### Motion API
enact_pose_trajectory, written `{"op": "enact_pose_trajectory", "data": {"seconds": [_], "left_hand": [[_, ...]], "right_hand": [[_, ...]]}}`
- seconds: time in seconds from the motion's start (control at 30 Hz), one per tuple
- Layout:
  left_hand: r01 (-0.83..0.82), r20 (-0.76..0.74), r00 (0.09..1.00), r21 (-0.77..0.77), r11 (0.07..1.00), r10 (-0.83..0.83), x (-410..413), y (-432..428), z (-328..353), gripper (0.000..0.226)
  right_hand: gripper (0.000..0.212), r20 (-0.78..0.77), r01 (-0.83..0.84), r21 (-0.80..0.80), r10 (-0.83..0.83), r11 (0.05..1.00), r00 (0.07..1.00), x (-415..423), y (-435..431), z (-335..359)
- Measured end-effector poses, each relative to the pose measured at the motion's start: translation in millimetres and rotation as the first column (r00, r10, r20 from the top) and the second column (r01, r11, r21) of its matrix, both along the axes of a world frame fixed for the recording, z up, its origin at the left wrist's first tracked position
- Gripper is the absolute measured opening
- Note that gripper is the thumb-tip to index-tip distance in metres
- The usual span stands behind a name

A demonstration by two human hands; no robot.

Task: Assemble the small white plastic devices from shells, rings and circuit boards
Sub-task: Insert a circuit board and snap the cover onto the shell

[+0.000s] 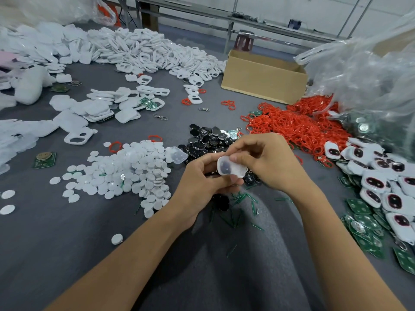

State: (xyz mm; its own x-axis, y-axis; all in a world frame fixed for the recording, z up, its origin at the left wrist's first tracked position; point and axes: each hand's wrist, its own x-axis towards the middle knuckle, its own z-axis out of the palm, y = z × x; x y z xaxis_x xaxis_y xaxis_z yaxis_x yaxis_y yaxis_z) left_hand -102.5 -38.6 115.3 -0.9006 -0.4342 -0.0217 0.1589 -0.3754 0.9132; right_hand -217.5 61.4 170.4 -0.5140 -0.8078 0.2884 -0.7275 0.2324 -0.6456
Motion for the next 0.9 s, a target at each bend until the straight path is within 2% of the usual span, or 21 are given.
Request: {"op": "enact_pose_trajectory", "data": {"seconds": [0.23, 0.57, 0.9], "left_hand": [[-0.01, -0.01, 1.0, -0.002, 1.0, 0.01, -0.3, -0.8, -1.3, 0.041], [-0.037, 0.001, 0.999, 0.008, 0.999, 0.037, -0.3, -1.7, -0.4, 0.04], [-0.063, 0.004, 0.998, 0.027, 0.998, 0.063, -0.1, -1.8, -0.9, 0.038]], "right_hand": [[0.012, -0.085, 0.025, 0.026, -0.023, 0.999, 0.996, 2.2, -3.1, -3.6], [0.028, -0.23, 0.043, 0.127, -0.012, 0.991, 0.973, 0.9, -1.6, -1.6], [0.008, -0.343, 0.059, 0.189, 0.009, 0.98, 0.939, 1.9, -2.4, -0.1]]}}
